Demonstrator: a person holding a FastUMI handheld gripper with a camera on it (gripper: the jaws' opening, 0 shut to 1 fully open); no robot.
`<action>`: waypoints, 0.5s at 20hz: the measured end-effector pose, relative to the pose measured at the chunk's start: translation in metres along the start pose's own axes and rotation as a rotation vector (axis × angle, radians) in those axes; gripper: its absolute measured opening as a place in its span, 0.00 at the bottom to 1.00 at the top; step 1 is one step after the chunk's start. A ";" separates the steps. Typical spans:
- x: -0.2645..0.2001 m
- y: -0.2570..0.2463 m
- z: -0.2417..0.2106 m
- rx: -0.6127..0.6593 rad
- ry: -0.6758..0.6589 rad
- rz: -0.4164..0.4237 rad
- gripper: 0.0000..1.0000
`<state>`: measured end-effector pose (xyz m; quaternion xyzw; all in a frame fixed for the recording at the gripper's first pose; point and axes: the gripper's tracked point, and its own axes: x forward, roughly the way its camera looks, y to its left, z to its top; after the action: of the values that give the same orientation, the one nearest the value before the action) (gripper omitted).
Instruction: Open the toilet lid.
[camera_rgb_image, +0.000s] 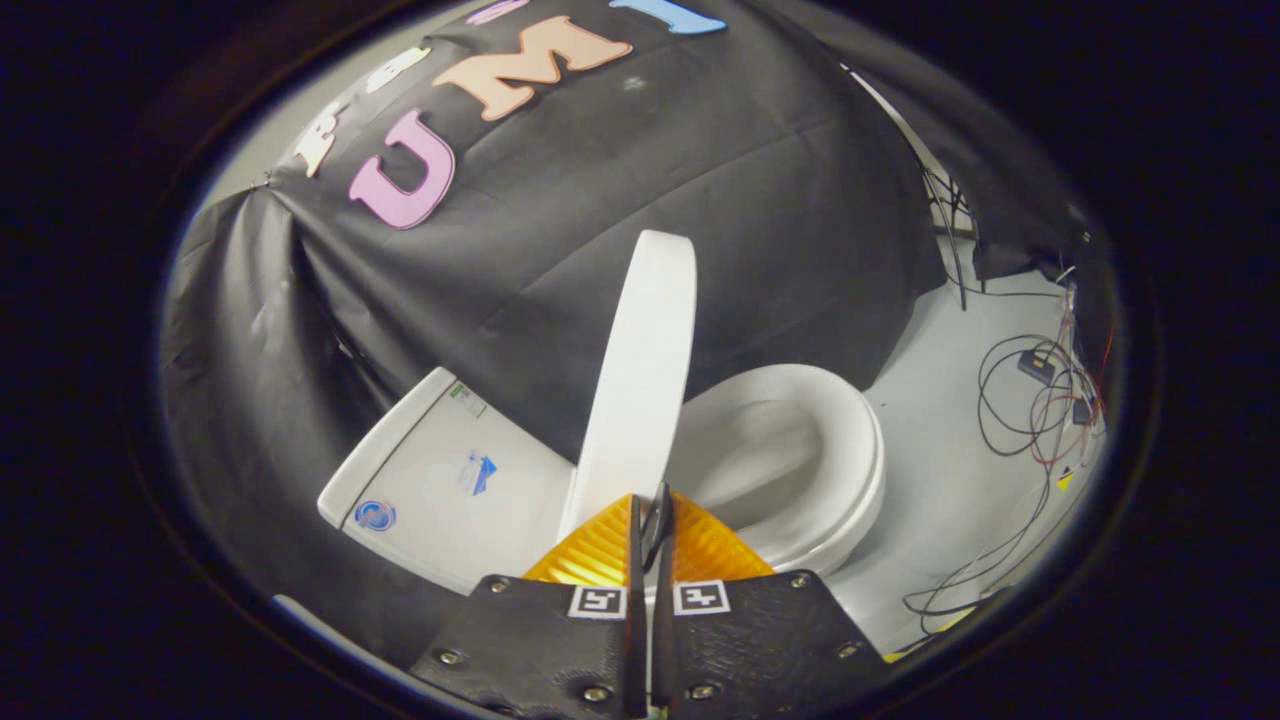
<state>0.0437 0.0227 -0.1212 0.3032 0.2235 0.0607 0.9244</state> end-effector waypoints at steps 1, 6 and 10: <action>0.000 0.002 0.000 -0.012 0.003 0.002 0.03; -0.003 0.014 0.003 -0.086 -0.015 0.004 0.03; -0.004 0.024 0.003 -0.138 -0.031 0.003 0.03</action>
<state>0.0425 0.0391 -0.1033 0.2400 0.2041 0.0728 0.9463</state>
